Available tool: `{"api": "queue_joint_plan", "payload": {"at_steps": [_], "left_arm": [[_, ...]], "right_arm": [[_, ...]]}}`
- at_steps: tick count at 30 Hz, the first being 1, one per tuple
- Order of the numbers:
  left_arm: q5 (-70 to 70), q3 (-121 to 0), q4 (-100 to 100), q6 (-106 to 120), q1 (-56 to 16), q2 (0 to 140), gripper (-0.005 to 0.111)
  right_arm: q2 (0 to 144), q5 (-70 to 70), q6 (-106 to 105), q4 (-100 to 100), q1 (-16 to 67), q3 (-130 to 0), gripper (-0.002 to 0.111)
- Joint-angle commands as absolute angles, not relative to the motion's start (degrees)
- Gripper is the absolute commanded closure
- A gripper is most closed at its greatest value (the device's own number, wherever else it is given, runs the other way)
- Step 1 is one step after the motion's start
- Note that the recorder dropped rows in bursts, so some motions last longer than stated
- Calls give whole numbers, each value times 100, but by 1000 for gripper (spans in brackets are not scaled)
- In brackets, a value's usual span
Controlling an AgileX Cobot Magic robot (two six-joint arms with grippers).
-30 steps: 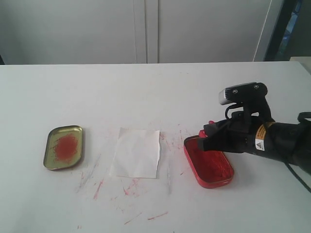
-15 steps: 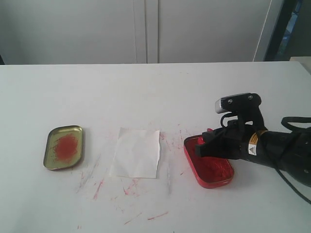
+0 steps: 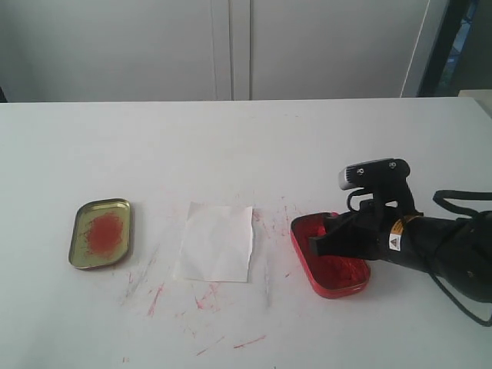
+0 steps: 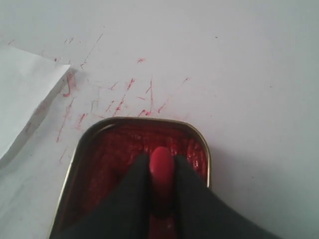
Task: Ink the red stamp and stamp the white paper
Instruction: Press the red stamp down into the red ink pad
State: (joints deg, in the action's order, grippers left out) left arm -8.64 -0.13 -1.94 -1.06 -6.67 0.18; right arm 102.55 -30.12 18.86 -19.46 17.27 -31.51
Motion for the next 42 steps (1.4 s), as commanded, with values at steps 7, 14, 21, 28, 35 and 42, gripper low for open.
{"api": "queue_joint_plan", "payload": {"at_steps": [7, 14, 21, 28, 35, 42], "left_arm": [[-858, 0, -192, -125, -711, 0, 107], [-858, 0, -192, -125, -711, 0, 107], [-858, 0, -192, -125, -711, 0, 107], [-858, 0, -192, -125, -711, 0, 107], [-858, 0, -192, -125, -711, 0, 107], [-858, 0, -192, -125, -711, 0, 107]], "right_arm": [[10634, -2991, 1820, -1930, 1701, -3129, 108], [10635, -2923, 1820, -1930, 1701, -3129, 108], [10635, -3140, 1797, -1930, 1701, -2958, 108], [10635, -3508, 1769, -1930, 1701, -2732, 108], [10635, -3615, 1806, -1930, 1701, -2732, 108], [10384, -3644, 1818, -1903, 1701, -2732, 108]]}}
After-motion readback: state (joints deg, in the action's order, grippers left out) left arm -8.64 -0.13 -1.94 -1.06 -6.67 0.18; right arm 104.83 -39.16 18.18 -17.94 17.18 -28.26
